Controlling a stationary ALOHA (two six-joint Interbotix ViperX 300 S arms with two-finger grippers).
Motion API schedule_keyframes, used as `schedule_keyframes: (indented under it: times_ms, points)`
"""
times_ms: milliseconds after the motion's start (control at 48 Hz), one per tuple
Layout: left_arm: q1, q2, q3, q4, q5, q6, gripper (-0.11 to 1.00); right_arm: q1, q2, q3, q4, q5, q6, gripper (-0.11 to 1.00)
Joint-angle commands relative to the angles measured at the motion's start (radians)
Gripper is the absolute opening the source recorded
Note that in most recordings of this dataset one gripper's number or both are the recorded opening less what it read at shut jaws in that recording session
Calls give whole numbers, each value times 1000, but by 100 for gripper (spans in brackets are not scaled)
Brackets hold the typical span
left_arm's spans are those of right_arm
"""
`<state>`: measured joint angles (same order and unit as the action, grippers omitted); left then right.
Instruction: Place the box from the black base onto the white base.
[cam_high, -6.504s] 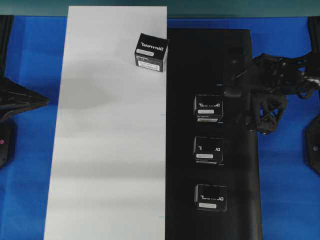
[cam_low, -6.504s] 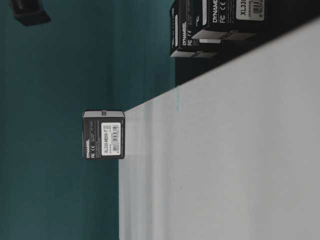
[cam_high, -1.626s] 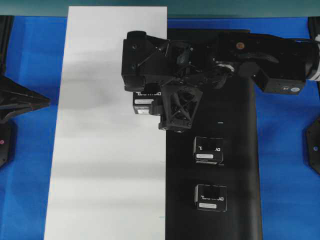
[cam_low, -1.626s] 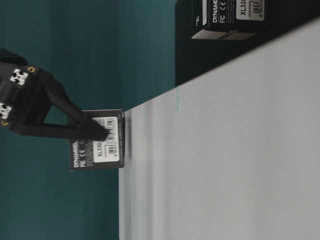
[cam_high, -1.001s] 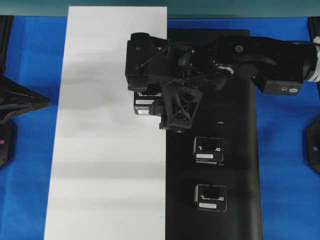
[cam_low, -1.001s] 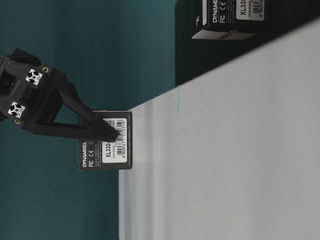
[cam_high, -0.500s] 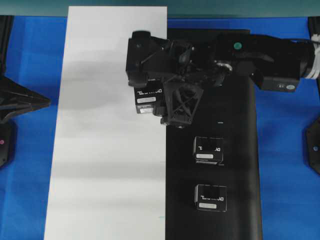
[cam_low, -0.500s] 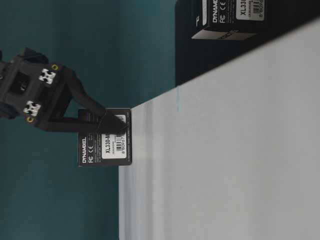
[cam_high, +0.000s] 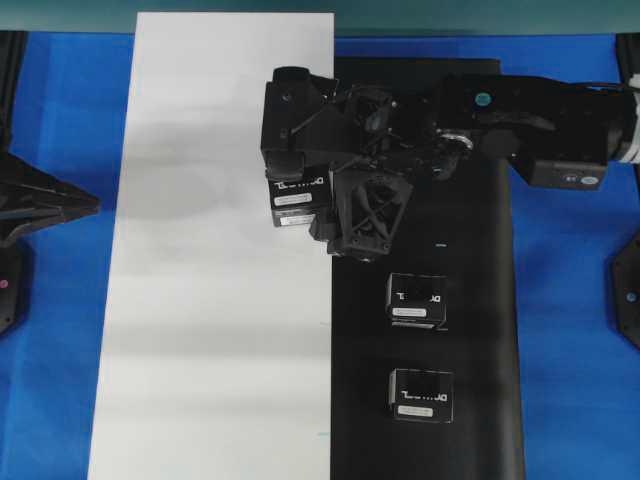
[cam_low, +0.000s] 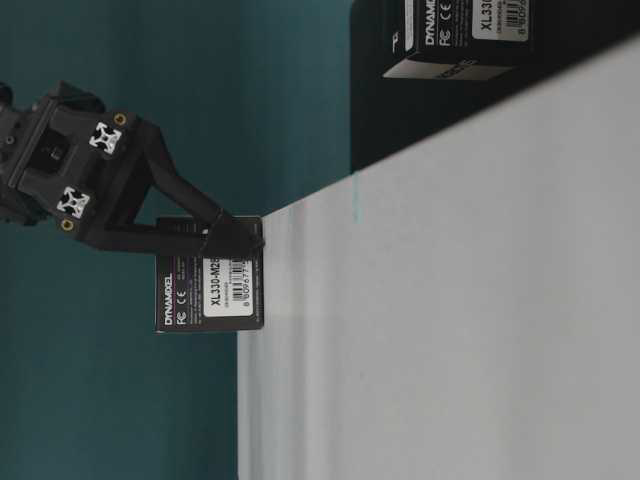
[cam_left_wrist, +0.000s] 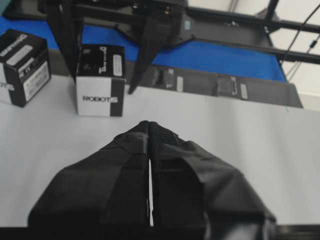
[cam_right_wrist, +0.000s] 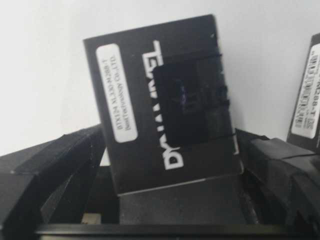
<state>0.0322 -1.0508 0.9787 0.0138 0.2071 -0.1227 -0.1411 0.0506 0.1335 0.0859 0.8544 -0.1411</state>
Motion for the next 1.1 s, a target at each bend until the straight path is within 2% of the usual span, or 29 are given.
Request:
schedule_keyframes:
  times_ms: [0, 146, 375, 730, 1084]
  points:
    - [0, 6, -17, 2, 3, -2, -3, 5, -21, 0, 2, -8, 11, 100]
    - [-3, 6, -17, 2, 29, -2, -3, 2, -74, 23, 2, -28, 32, 100]
    - [-3, -3, -18, 2, 60, -2, -3, -2, -207, 115, 5, -84, 61, 100]
    - [-5, 0, -17, 2, 60, -3, -3, 0, -445, 341, 5, -279, 80, 100]
    - [-5, -3, -17, 2, 63, -2, -3, 8, -611, 486, 6, -407, 81, 100]
